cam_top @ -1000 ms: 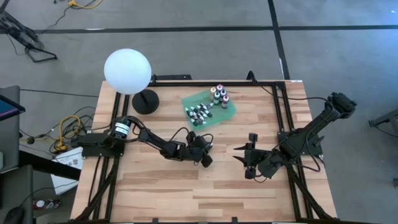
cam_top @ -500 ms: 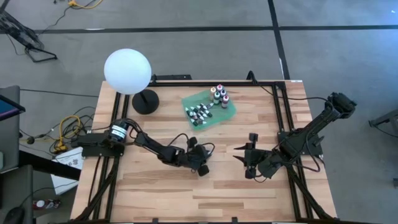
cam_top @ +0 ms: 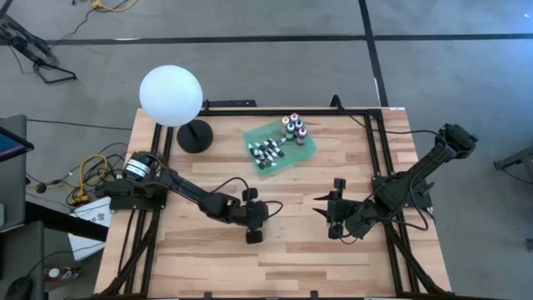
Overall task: Pick & Place food coloring
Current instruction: Put the blue food coloring bottle into the green bin
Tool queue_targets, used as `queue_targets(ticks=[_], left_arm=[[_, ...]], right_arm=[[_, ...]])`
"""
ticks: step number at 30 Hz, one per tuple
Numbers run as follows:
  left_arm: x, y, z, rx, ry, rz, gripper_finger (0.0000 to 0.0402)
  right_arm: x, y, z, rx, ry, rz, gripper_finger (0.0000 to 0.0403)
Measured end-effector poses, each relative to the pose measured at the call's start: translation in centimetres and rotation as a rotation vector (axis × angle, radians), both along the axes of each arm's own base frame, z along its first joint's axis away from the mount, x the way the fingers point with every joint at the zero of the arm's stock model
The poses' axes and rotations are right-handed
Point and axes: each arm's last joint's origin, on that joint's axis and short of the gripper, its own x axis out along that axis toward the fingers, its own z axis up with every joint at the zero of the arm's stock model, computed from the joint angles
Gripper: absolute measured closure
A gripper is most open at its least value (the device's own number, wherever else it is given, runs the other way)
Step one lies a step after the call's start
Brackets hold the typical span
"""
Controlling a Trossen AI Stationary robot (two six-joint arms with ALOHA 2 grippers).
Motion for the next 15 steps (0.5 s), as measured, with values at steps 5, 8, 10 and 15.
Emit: queue_targets(ticks=[5, 8, 10, 15], left_arm=[[-0.5, 0.3, 1.9, 0.030, -0.008, -0.012, 0.0321], [-0.8, 0.5, 3.0, 0.063, -0.019, -0.021, 0.0321], [-1.1, 0.9, 3.9, 0.097, -0.021, -0.012, 0.0321], [-1.7, 2.4, 6.3, 0.213, -0.051, 0.030, 0.0321]], right_arm=[[0.0, 0.0, 0.0, 0.000, 0.000, 0.000, 0.0269], [0.0, 0.0, 0.0, 0.000, 0.000, 0.000, 0.0269], [0.0, 0.0, 0.0, 0.001, -0.001, 0.000, 0.0269], [0.0, 0.0, 0.0, 0.001, -0.003, -0.001, 0.0269]])
